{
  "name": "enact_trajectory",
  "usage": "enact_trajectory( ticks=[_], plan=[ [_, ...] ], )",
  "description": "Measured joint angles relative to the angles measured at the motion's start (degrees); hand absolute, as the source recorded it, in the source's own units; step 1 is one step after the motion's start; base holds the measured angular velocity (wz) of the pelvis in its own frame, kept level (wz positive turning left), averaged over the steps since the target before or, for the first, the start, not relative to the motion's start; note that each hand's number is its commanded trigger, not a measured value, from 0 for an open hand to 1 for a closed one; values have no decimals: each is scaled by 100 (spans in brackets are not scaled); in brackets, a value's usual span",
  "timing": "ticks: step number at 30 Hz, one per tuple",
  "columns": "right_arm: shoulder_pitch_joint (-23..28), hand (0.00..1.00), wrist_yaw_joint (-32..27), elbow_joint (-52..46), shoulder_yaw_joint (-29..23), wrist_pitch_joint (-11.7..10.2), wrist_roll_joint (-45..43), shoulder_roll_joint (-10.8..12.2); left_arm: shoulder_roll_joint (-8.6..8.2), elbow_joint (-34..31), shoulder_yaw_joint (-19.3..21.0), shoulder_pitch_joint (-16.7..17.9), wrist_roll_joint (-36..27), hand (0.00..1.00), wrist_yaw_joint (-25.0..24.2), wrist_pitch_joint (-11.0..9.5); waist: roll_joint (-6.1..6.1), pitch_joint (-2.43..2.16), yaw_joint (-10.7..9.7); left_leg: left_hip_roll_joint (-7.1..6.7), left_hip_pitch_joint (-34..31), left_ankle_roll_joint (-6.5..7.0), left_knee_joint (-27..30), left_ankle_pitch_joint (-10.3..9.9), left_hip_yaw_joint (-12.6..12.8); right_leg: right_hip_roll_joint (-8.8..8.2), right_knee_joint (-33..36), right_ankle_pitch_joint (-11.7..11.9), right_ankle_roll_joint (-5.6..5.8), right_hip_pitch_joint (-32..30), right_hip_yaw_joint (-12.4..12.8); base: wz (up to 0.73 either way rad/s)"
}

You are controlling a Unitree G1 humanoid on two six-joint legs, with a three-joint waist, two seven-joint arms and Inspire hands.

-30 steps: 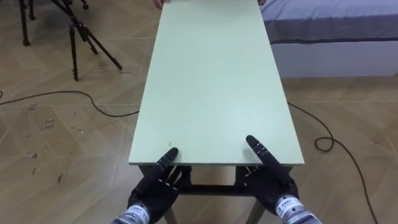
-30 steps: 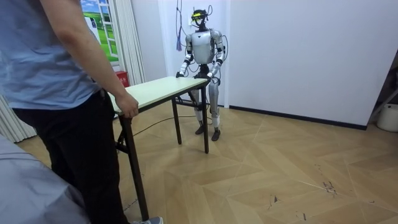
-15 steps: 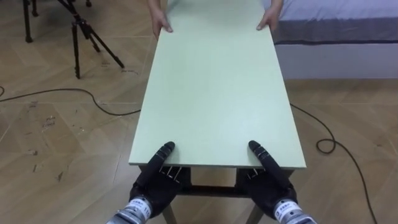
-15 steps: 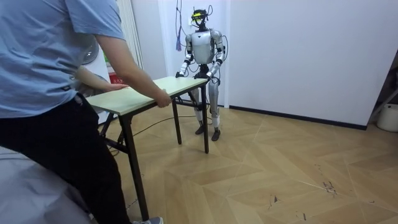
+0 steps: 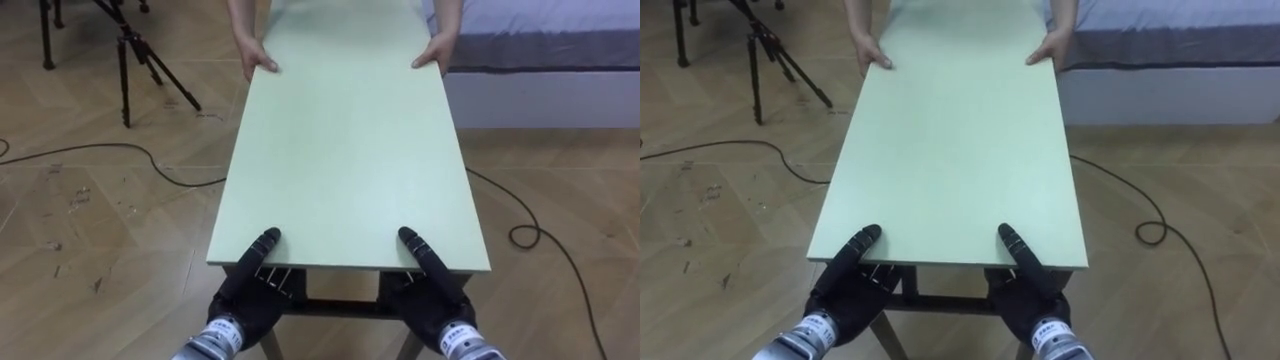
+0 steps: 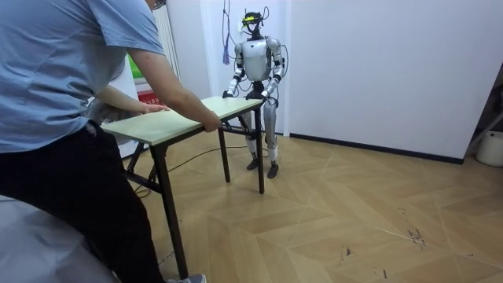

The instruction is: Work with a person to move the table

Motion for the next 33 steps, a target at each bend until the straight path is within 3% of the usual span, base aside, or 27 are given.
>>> enact_trajectory(
  ticks=[19,33],
  plan=[
    [-54,100,99,-142,143,79,-71,19,-37,-58,255,80,304,100,105,-93,47,-11,115,-19,38,0,-45,48,-14,-6,16,1,-2,22,8,0],
    [44,100,-11,-573,182,74,-64,-45,-116,-1184,395,629,920,100,299,-54,20,-25,252,-28,5,-3,-68,53,-78,-9,0,1,-2,6,-79,3]
  ],
)
